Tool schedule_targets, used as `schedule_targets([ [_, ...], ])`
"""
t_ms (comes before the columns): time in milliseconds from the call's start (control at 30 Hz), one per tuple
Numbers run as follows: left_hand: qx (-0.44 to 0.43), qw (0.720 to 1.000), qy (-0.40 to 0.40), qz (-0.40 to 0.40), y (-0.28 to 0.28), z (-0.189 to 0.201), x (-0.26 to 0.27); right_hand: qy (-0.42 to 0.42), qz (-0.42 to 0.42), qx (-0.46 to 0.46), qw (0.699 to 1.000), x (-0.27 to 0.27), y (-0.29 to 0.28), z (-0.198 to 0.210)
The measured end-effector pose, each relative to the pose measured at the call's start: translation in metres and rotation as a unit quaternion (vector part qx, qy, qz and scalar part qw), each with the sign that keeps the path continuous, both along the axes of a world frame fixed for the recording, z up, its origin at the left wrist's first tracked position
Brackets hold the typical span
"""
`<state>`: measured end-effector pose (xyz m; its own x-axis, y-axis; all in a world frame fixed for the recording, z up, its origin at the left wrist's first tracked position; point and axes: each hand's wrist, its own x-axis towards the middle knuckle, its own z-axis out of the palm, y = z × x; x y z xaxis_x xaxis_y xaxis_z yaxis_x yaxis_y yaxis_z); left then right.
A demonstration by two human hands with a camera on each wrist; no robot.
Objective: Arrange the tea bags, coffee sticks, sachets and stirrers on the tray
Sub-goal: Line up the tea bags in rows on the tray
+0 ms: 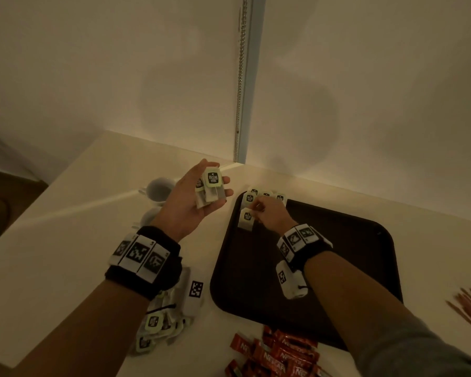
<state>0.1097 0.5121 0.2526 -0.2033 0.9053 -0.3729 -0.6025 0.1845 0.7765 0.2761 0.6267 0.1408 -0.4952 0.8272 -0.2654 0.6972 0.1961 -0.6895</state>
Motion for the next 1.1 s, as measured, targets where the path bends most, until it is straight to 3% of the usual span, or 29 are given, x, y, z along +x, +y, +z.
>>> schedule_targets([
  [167,-0.009,1.0,-0.024,0.001,0.002,-0.006,-0.007,0.001,-0.061,0.022,0.998,-0.013,0.014,-0.013],
  [500,-0.037,0.999,-0.01,-0.003,0.002,-0.01,-0.005,-0.022,-0.074,0.081,0.994,-0.024,0.029,-0.019],
  [567,-0.041,0.999,0.001,-0.009,0.002,-0.012,-0.005,0.032,-0.101,0.09,0.99,-0.027,0.027,-0.003],
  [633,-0.042,0.999,0.009,-0.01,0.002,-0.012,-0.004,0.162,-0.101,0.059,0.98,-0.029,0.018,0.03],
  [700,-0.039,0.999,0.018,-0.009,0.003,-0.01,-0.001,0.257,-0.028,0.017,0.966,-0.031,0.005,0.073],
  [767,-0.032,0.999,0.025,-0.012,0.004,-0.006,0.003,0.254,0.072,0.023,0.964,-0.033,-0.005,0.106],
  [833,-0.014,1.0,0.022,-0.018,0.004,0.001,0.007,0.223,0.117,0.045,0.967,-0.033,-0.009,0.124],
  [1100,0.087,0.989,0.123,-0.001,0.0,0.012,0.021,0.243,0.11,0.174,0.948,-0.025,-0.011,0.178],
])
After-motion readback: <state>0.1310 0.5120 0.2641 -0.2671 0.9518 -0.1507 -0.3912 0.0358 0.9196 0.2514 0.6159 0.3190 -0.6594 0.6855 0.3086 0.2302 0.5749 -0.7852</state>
